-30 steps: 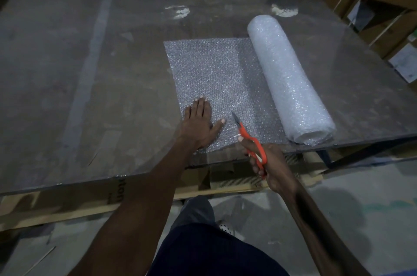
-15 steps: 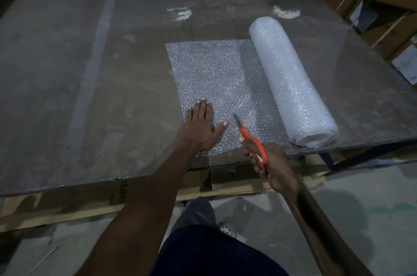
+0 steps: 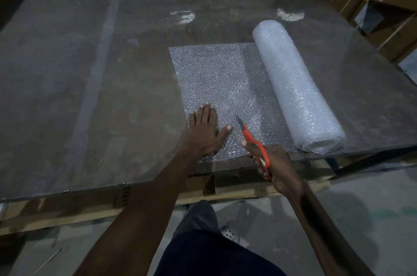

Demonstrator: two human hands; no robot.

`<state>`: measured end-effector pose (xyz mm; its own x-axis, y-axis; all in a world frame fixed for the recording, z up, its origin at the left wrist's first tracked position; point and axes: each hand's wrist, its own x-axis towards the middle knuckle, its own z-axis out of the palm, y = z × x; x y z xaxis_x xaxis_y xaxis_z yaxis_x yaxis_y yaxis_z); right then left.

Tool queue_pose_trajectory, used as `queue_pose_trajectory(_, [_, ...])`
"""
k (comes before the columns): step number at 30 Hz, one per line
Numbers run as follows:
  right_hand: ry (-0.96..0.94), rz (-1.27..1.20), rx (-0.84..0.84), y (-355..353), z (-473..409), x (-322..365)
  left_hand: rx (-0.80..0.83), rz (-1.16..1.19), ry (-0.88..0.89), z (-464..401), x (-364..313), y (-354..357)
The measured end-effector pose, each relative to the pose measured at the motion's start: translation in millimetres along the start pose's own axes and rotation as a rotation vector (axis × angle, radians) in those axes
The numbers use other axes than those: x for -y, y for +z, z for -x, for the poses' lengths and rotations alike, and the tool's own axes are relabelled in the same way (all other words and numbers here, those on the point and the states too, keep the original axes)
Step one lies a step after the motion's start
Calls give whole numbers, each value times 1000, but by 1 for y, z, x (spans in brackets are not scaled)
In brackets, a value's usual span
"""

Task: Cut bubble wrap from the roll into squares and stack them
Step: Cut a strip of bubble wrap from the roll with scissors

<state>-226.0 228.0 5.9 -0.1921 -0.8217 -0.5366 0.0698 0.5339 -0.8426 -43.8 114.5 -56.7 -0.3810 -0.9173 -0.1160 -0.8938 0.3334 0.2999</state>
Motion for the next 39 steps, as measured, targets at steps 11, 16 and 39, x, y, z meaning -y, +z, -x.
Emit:
queue_pose_trajectory(11, [-3,-30,4,5,-8,5,-61,-34,3,-55,40,-14])
queue_pose_trajectory(16, [-9,-24,-2,5,-7,2,-34,-54,8,-56,48,-6])
queue_pose_trajectory(39, [20,-38,-1,10,-17,18,-55,-37,21,-54,48,-7])
